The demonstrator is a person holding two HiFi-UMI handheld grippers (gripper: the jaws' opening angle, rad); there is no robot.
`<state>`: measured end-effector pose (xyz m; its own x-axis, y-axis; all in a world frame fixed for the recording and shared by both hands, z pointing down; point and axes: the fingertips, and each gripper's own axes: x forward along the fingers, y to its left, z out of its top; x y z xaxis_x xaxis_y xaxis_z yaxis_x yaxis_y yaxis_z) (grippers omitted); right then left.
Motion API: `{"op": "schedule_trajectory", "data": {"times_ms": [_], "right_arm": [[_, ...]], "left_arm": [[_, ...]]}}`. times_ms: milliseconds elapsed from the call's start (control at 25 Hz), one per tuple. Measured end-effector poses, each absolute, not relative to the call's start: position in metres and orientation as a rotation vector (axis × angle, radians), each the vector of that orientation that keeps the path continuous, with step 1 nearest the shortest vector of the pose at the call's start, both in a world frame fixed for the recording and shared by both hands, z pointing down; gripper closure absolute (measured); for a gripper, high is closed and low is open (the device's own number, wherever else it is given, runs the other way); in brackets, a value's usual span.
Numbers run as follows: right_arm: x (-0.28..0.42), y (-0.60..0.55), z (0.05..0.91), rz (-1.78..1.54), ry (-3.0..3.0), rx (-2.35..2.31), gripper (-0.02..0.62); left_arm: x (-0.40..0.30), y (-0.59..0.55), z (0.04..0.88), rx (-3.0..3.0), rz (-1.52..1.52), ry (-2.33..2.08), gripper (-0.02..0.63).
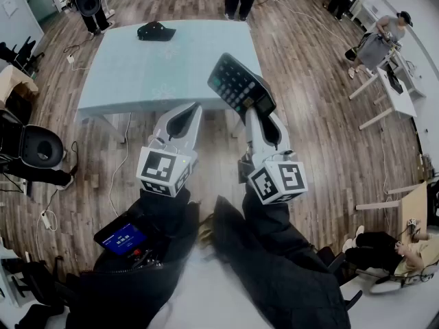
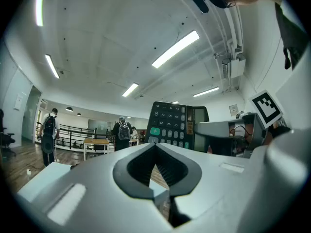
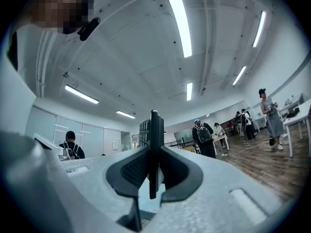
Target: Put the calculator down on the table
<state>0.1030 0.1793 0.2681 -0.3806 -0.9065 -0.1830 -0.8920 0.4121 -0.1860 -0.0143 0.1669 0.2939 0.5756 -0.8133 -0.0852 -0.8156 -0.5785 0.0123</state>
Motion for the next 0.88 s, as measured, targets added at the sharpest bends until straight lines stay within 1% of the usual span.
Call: {"op": "schedule_trajectory", "data": {"times_ms": [880], "right_arm": [[0.1063, 0.1795, 0.2732, -0.114, 2.38, -1.574, 0.541]], "left_arm": [[-0.0117, 0.1634, 0.2974, -2.789, 0.122, 1.402, 0.606]]}}
